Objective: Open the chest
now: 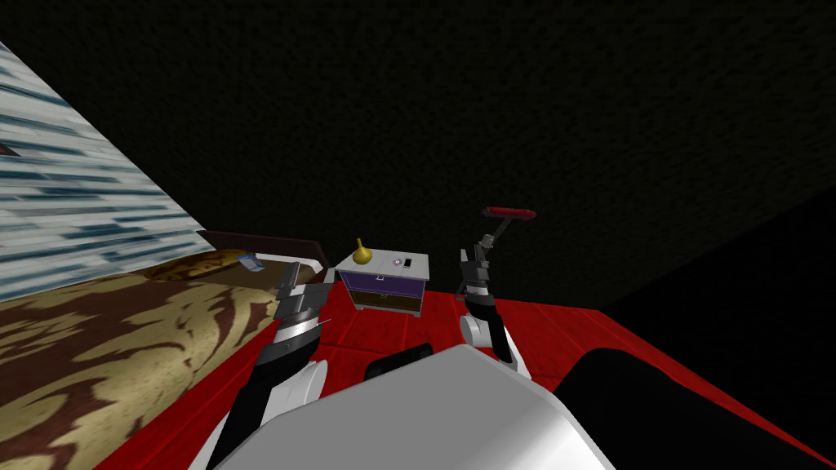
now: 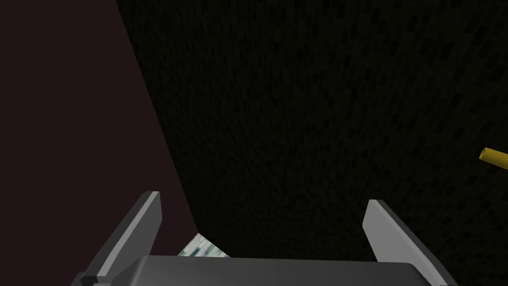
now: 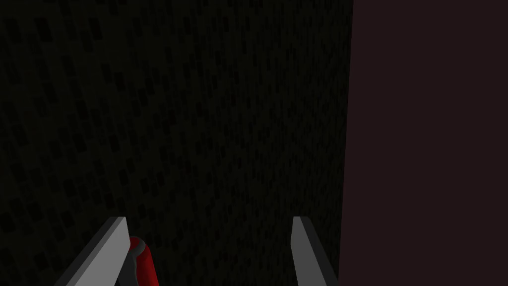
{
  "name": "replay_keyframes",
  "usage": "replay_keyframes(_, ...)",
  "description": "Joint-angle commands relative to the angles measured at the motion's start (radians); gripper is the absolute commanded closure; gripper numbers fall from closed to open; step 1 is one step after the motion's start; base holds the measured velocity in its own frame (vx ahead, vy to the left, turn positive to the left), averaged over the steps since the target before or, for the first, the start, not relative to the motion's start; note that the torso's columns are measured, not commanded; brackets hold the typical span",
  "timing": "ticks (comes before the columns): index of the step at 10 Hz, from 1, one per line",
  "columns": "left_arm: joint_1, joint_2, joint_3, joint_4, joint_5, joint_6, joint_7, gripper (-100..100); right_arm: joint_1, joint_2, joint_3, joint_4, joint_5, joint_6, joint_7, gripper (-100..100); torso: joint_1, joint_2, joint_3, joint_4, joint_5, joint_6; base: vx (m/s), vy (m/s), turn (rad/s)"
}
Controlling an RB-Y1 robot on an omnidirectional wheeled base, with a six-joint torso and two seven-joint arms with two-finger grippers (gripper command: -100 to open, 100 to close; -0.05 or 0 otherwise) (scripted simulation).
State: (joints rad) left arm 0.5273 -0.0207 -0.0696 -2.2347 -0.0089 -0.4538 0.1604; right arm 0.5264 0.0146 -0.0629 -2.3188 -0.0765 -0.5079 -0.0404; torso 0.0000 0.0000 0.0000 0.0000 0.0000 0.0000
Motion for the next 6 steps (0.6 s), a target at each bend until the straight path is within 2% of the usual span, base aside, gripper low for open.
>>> replay_keyframes(1,0.0,0.0,0.0,0.0,0.0,0.0,0.0,0,0.0,0.0,0.0,0.0,0.0,0.0,0.0,0,0.0,0.04,-0.082,0.041,0.0,0.0,0.0,0.0,0.0)
replay_keyframes(6,0.0,0.0,0.0,0.0,0.0,0.0,0.0,0,0.0,0.0,0.0,0.0,0.0,0.0,0.0,0,0.0,0.396,-0.792,0.396,0.0,0.0,0.0,0.0,0.0)
